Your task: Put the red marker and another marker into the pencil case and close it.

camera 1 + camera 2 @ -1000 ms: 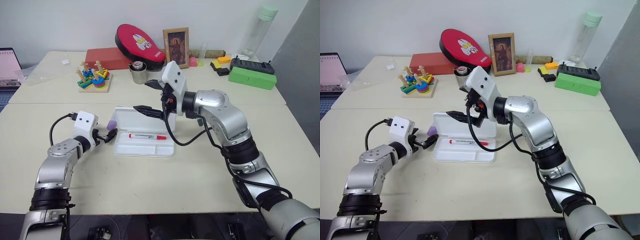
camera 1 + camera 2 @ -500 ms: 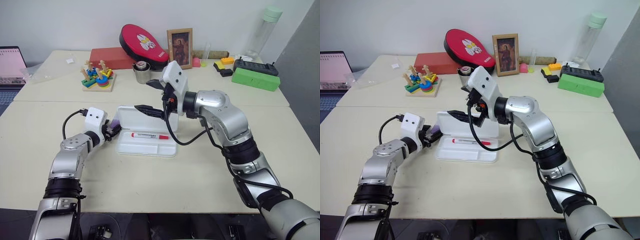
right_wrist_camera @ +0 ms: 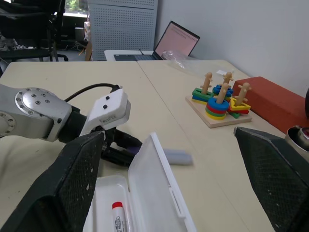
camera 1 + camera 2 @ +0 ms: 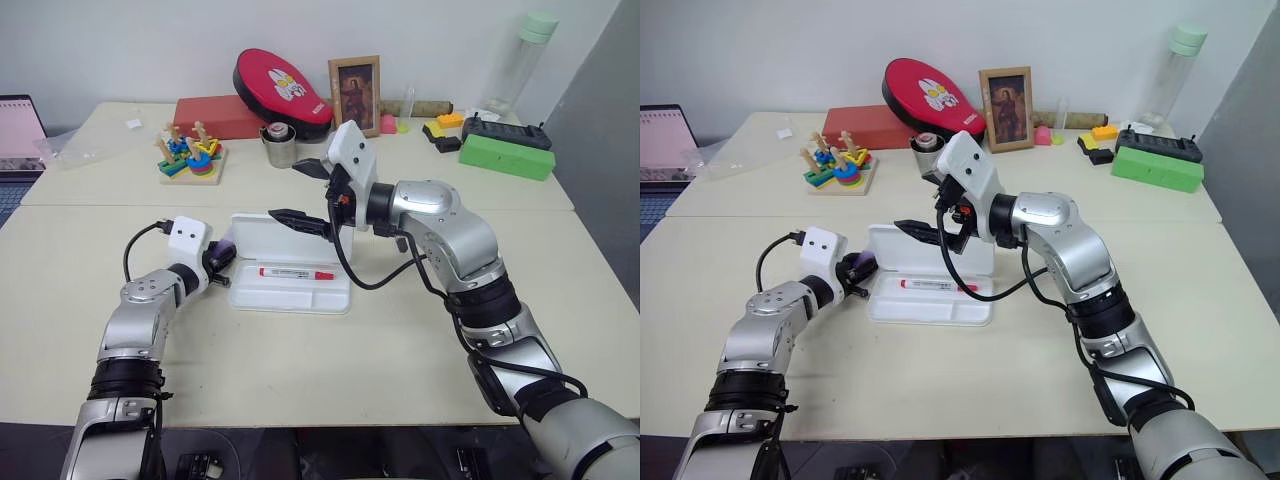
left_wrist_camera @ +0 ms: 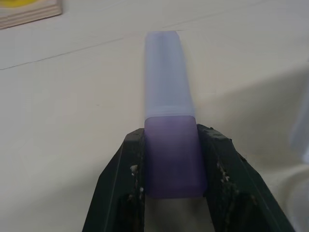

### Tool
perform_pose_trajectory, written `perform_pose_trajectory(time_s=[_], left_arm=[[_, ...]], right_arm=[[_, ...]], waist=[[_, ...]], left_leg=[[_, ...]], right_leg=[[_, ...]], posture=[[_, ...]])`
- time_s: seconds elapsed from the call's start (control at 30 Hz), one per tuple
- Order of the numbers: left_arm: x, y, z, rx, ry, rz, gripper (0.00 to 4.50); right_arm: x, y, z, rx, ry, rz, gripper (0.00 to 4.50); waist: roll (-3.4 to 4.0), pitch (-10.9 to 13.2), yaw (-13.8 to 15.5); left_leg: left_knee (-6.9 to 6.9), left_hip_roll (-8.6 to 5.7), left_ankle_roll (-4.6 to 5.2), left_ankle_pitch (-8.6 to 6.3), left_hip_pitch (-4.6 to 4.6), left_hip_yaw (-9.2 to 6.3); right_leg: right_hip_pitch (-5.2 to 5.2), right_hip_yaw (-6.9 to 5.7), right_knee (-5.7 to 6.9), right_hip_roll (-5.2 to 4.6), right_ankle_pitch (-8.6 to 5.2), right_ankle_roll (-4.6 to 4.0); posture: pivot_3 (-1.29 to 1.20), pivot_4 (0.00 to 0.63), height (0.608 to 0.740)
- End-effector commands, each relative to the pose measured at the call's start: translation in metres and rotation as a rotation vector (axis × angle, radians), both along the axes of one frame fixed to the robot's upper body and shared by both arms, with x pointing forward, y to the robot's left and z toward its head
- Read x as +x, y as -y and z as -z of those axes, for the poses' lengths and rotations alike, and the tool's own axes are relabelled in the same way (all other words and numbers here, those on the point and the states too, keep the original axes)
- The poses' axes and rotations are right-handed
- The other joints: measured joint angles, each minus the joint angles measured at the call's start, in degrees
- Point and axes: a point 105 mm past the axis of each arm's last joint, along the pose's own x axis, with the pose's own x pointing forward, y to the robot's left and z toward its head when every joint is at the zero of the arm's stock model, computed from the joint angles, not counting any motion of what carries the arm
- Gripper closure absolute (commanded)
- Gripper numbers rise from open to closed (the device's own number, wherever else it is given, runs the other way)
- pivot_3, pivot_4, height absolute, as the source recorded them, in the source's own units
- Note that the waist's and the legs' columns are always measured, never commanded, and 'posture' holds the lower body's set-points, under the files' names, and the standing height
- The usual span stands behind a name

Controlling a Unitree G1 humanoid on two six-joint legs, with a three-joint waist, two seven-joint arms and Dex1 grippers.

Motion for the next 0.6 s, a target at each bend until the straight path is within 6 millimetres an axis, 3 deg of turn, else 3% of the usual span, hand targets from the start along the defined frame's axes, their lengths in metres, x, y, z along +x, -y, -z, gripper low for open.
perform_pose_trajectory(time_s=[0.03,0.1,0.17,0.3,0.37,0.43,0.6], left_arm=[[-0.006,-0.022,-0.096,-0.064,0.384,-0.083,3.30],[-0.017,-0.006,-0.127,-0.126,0.452,0.038,3.30],[-0.031,0.022,-0.145,-0.062,0.468,0.238,3.30],[-0.068,0.073,-0.158,0.061,0.412,0.622,3.30],[-0.092,0.092,-0.144,0.127,0.289,0.834,3.30],[-0.107,0.097,-0.124,0.180,0.150,0.958,3.30],[-0.107,0.084,-0.076,0.363,-0.102,1.112,3.30]], right_arm=[[-0.015,0.012,-0.022,0.090,-0.016,-0.079,0.00],[-0.029,0.019,-0.017,0.081,-0.046,-0.153,0.00],[-0.037,0.026,-0.013,0.074,-0.075,-0.185,0.00],[-0.049,0.041,0.003,0.003,-0.113,-0.224,0.00],[-0.052,0.049,0.009,-0.033,-0.126,-0.230,0.00],[-0.054,0.057,0.015,-0.067,-0.141,-0.235,0.00],[-0.043,0.072,0.036,-0.157,-0.167,-0.145,0.00]], waist=[[0.00,0.00,0.06],[-0.01,0.00,0.11],[-0.02,-0.01,0.51],[0.03,0.03,0.45],[0.06,0.04,0.21],[0.11,0.07,-0.15],[0.25,0.15,-0.39]], left_leg=[[-0.01,0.00,0.00,0.00,-0.01,-0.02],[-0.01,0.00,0.00,0.00,-0.06,-0.04],[0.00,-0.01,-0.01,0.00,-0.19,-0.13],[0.01,-0.06,-0.01,0.00,-0.18,-0.10],[0.00,-0.05,-0.01,0.00,-0.14,-0.11],[-0.01,-0.03,0.00,-0.01,-0.12,-0.07],[-0.01,0.07,0.02,-0.02,-0.02,0.09]], right_leg=[[0.00,-0.02,-0.01,0.00,0.00,0.00],[-0.01,-0.04,-0.04,0.00,0.00,0.00],[0.00,-0.13,-0.10,-0.02,0.00,0.00],[-0.01,-0.13,-0.09,-0.08,0.00,0.01],[0.01,-0.13,-0.09,-0.06,-0.01,0.01],[-0.01,-0.09,-0.09,-0.04,-0.01,0.00],[-0.07,0.05,-0.06,0.07,-0.08,0.00]], posture=[[0.00,0.150,0.740],[0.00,0.150,0.740],[0.00,0.150,0.740],[0.00,0.150,0.740],[0.00,0.150,0.740],[0.00,0.150,0.740],[0.00,0.150,0.740]])
